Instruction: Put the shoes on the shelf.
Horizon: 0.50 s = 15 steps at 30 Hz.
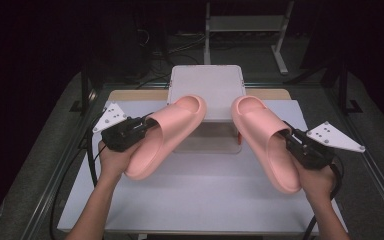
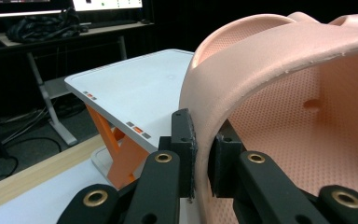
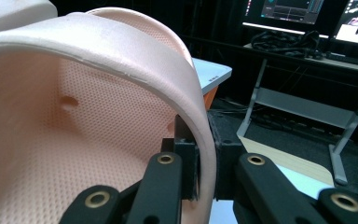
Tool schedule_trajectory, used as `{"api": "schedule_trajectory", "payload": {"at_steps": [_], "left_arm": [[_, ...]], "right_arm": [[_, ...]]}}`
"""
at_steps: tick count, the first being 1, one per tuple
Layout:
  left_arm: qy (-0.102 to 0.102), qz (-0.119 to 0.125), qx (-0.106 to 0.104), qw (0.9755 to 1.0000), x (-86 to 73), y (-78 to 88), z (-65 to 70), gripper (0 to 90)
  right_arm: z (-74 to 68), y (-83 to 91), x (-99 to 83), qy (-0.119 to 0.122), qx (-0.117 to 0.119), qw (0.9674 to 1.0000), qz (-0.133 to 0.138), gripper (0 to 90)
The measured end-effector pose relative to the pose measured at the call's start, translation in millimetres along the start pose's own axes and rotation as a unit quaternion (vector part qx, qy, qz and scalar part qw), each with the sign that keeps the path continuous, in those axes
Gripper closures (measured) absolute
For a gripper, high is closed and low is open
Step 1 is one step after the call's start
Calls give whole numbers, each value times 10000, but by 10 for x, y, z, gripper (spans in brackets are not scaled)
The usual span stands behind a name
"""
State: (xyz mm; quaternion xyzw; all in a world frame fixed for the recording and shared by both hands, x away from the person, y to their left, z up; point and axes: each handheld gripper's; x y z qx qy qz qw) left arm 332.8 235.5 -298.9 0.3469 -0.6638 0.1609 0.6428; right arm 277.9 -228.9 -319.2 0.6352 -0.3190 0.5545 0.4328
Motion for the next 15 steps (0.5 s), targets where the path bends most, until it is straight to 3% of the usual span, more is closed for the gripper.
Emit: {"api": "schedule_trajectory", "payload": {"at_steps": [7,15], "left_arm": [[50,-83,73,9999,18,-111,-95,821],[101,-109,156,9998,71,-183,-163,819]], "right_arm": [[28,-103,71,-53,-12,9999,93,830],[26,-261,195,80,-23,9999,109,830]]}}
Point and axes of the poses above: each handheld gripper's, and its own axes: y roughly backward along the jaws, x roughly out of its top, z roughly to its right, and after that the axes turned 5 degrees about -y, right-handed
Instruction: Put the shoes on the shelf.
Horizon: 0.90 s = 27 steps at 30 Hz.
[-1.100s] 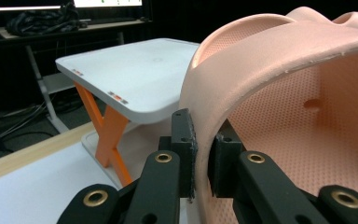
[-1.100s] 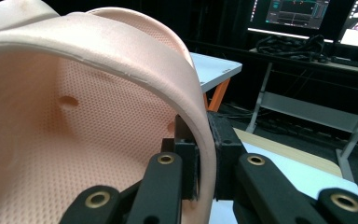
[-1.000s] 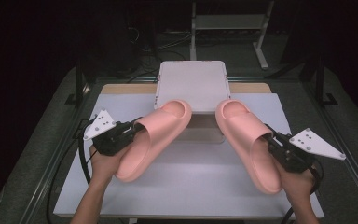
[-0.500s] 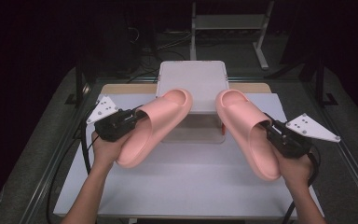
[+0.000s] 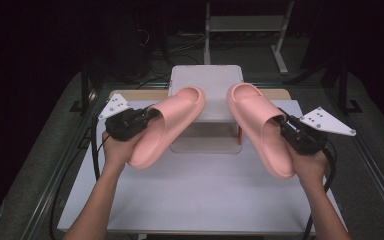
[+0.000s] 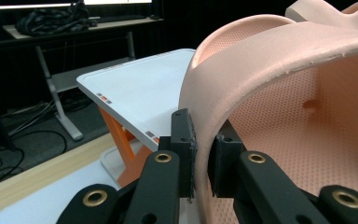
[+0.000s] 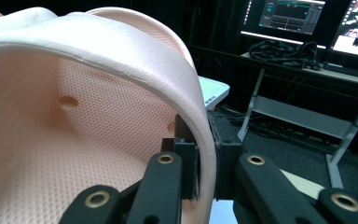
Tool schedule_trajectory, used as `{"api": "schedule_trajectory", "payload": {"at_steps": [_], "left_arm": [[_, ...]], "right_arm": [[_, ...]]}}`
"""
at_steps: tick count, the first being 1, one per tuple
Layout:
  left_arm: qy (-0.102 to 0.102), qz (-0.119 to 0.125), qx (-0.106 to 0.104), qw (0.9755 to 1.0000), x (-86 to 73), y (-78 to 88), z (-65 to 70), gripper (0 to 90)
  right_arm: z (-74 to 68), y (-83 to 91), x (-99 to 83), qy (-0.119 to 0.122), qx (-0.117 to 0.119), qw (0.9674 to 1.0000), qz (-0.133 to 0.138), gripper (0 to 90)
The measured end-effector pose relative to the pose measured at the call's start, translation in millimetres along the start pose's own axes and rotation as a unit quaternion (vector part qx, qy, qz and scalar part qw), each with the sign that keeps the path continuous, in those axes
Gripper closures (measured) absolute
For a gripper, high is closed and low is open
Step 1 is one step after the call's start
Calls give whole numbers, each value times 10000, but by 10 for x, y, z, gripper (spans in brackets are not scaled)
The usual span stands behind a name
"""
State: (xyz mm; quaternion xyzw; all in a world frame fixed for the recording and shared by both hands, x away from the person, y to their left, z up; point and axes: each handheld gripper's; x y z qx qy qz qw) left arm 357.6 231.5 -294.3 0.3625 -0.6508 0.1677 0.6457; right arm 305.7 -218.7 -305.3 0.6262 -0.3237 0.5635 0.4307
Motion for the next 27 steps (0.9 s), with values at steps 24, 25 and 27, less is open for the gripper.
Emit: {"api": "schedule_trajectory", "payload": {"at_steps": [24,25,27], "left_arm": [[121,-148,97,9998,262,-340,-234,818],[135,-159,98,9997,265,-351,-244,819],[145,-183,120,9997,276,-378,-266,818]], "right_arm": [[88,-412,296,88,-33,9999,-35,829],[89,-428,304,92,-37,9999,-29,829],[91,-454,319,105,-28,9999,-34,829]]}}
Point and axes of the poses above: each handheld gripper's, and its own axes: y roughly backward along the jaws, x roughly out of its top, z roughly to its right, and after that the axes turned 5 degrees about -y, right-handed
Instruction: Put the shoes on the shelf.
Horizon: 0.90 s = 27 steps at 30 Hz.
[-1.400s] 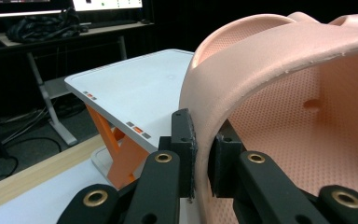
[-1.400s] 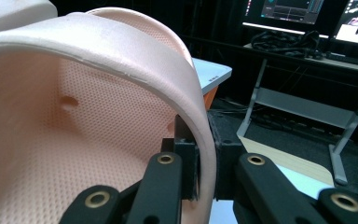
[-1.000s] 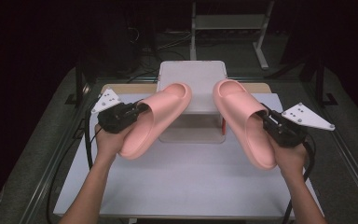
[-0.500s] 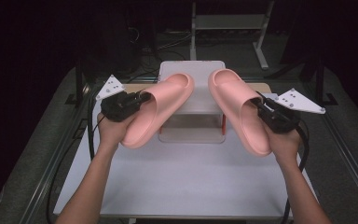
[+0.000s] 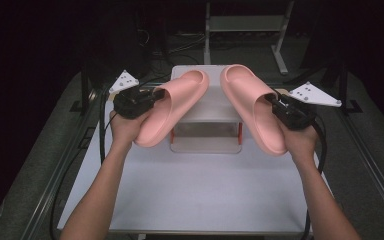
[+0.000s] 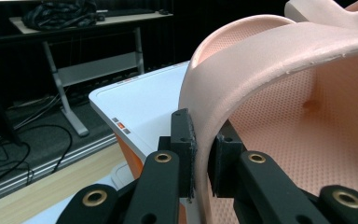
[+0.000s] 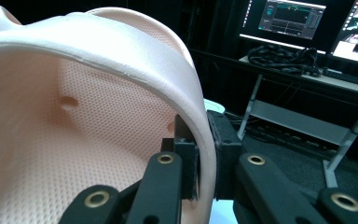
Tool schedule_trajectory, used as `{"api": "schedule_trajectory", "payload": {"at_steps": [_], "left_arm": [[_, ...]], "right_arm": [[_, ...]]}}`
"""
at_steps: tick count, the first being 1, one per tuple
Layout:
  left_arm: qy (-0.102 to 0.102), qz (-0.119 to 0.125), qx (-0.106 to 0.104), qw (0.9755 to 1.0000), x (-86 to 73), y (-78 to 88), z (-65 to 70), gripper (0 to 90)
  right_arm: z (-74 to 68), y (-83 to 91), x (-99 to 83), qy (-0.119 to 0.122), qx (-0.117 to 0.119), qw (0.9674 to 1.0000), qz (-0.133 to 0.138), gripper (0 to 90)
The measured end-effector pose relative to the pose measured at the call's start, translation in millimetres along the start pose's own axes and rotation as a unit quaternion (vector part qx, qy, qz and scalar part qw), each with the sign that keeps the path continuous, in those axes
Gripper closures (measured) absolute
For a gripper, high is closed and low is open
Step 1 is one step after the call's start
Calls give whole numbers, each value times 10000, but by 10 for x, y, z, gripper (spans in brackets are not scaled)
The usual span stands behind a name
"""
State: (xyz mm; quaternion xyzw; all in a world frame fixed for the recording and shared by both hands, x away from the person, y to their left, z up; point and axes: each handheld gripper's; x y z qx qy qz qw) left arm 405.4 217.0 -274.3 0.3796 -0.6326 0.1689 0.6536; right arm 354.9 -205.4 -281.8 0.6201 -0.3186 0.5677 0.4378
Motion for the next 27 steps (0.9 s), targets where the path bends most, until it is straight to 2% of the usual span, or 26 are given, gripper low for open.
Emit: {"api": "schedule_trajectory", "payload": {"at_steps": [18,27], "left_arm": [[98,-128,127,9998,183,-243,-120,817],[175,-254,259,9992,205,-381,-139,812]], "right_arm": [[39,-326,163,86,-77,9998,-183,829],[3,-457,176,59,-82,9996,-249,828]]}}
Point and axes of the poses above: each handheld gripper's, and its own axes: y roughly backward along the jaws, x roughly out of its top, z roughly to its right, and after that the axes turned 5 degrees about -y, right-handed
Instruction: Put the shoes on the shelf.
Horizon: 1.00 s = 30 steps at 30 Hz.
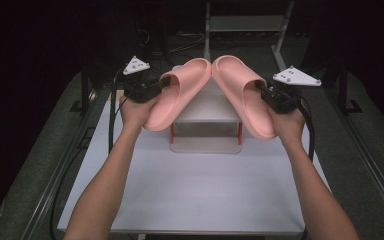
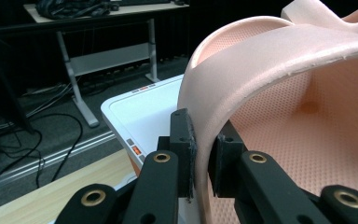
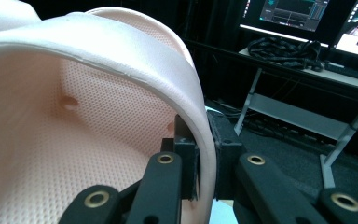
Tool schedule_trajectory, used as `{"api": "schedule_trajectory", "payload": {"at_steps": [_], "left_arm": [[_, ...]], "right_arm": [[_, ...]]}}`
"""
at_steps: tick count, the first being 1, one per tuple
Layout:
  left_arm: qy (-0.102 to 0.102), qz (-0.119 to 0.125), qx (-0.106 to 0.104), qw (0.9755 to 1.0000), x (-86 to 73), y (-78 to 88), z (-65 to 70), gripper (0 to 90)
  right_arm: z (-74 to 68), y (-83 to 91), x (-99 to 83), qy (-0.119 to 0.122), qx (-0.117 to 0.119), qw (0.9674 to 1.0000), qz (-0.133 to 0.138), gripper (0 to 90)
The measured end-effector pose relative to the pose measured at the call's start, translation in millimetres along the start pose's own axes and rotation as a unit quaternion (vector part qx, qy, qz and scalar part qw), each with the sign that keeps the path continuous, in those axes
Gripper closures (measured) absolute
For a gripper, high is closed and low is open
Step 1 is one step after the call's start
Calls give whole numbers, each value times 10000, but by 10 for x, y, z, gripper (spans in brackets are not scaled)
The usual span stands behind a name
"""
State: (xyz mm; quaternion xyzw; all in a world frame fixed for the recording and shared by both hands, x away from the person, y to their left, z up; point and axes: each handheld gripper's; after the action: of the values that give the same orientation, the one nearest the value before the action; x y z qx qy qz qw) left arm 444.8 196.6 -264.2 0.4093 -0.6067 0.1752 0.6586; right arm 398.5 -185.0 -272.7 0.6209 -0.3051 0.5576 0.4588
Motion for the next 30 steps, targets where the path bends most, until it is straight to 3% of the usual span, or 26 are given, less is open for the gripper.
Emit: {"api": "schedule_trajectory", "payload": {"at_steps": [16,30], "left_arm": [[267,-56,112,9996,23,-117,-65,810],[398,-115,279,9988,85,-182,-96,781]], "right_arm": [[59,-191,56,-296,-118,9993,-187,827],[25,-353,113,-343,-244,9981,-447,824]]}}
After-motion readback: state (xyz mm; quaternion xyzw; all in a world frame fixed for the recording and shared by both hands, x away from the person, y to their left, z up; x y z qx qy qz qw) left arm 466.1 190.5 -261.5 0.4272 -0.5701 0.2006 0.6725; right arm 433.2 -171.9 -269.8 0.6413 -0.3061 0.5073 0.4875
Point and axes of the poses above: each handheld gripper's, and its own axes: y roughly backward along the jaws, x roughly out of its top, z roughly to its right, and after that the axes turned 5 degrees about -y, right-handed
